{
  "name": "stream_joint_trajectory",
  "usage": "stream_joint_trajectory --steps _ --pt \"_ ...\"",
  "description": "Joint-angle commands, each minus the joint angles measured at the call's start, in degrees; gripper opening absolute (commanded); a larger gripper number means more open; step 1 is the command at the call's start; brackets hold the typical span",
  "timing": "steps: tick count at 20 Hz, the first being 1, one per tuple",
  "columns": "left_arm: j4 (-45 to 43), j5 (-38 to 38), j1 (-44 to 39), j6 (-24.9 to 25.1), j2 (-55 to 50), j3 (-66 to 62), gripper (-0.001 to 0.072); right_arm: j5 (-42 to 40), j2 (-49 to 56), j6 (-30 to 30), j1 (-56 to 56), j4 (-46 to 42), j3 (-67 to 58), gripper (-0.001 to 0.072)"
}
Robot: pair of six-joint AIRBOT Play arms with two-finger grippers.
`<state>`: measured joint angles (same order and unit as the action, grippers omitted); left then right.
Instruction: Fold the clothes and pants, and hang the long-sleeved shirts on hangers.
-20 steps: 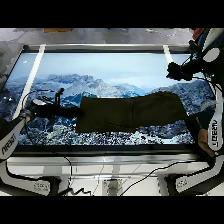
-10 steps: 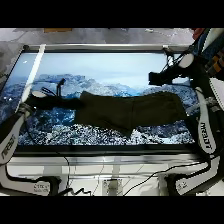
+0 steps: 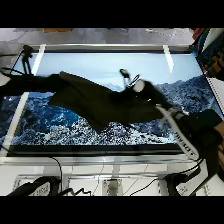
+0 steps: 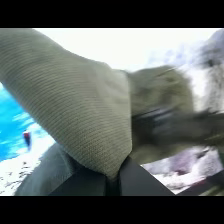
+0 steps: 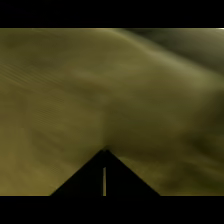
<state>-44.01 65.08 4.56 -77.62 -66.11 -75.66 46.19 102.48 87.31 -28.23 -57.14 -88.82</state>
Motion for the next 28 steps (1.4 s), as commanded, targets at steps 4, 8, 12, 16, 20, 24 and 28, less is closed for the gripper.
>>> stream_joint_trajectory --steps 4,8,12,16,20,24,28 --pt "1.2 0.2 -0.1 -3.4 8.7 -0.5 0.0017 -14.4 5.3 7.3 -12.2 4.7 -2.8 0.0026" --pt "1.2 1.2 -1.7 -3.4 8.5 0.2 0.0017 -10.3 5.1 7.2 -7.4 1.0 -4.9 0.0028" --pt "1.2 -1.8 -7.6 -3.5 6.2 1.3 0.0017 4.1 4.6 7.1 4.5 -3.0 -8.3 0.0029" --pt "1.8 -24.5 -20.4 -6.4 -1.3 1.3 0.0017 12.4 -0.8 5.2 16.7 -3.8 -9.1 0.0029" --pt "12.1 -50.0 -35.8 -6.4 -13.2 1.2 0.0016 13.9 -9.2 2.4 25.1 -6.2 -9.1 0.0029" --pt "22.2 -61.5 -48.8 -6.4 -23.5 -1.2 0.0017 14.7 -14.5 0.3 30.3 -9.7 -9.1 0.0029" --pt "21.2 -69.5 -52.2 -6.3 -25.9 -3.1 0.0702 16.9 -14.8 -3.1 33.6 -15.2 -8.9 0.0029"
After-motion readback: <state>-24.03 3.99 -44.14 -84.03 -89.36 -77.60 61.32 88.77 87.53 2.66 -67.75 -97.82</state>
